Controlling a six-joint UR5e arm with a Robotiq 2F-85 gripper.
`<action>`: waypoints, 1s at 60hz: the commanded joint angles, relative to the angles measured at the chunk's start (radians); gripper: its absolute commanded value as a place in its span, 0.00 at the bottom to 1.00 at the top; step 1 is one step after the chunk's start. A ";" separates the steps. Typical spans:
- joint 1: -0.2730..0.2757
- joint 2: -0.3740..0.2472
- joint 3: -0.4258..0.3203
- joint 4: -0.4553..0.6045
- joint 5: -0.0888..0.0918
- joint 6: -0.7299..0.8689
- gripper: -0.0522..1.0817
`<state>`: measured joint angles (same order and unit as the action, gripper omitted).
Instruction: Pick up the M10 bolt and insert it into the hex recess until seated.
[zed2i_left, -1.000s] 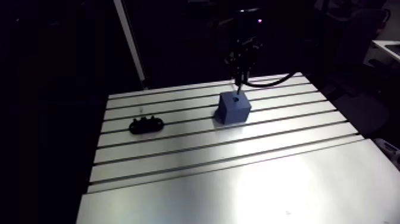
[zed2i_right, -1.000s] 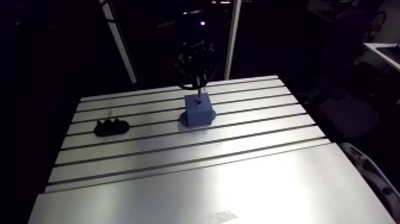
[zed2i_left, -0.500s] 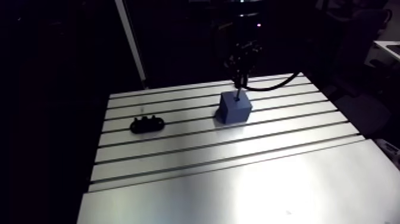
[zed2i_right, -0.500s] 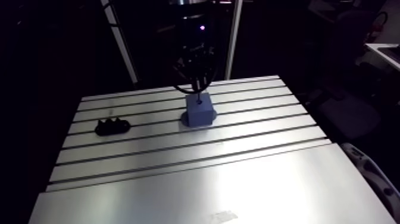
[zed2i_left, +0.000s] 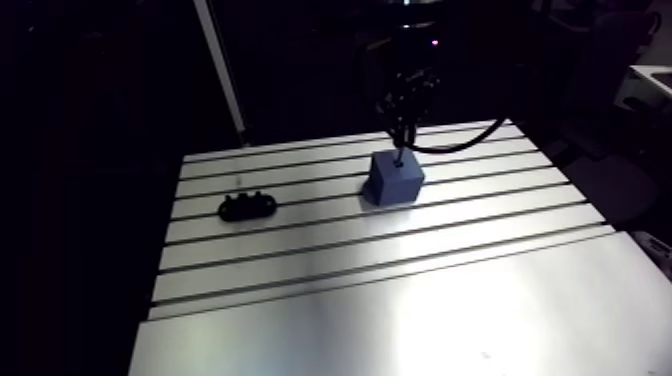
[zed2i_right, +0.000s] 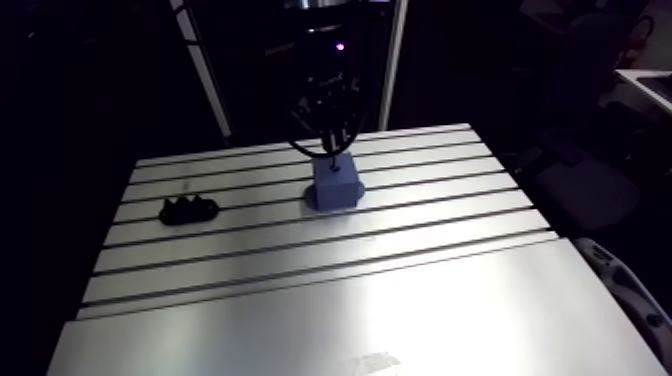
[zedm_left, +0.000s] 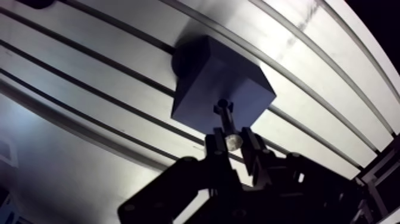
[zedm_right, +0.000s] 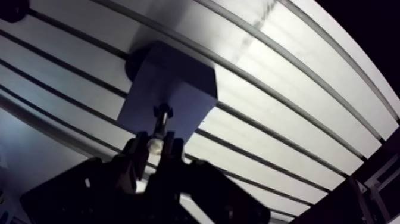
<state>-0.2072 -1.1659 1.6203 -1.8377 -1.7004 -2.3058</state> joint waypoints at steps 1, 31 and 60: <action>0.000 0.006 0.000 -0.002 0.000 0.001 0.85; 0.000 0.012 0.000 -0.004 0.000 -0.001 0.85; 0.000 0.016 0.005 -0.009 0.002 -0.005 0.85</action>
<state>-0.2071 -1.1515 1.6225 -1.8459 -1.7002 -2.3104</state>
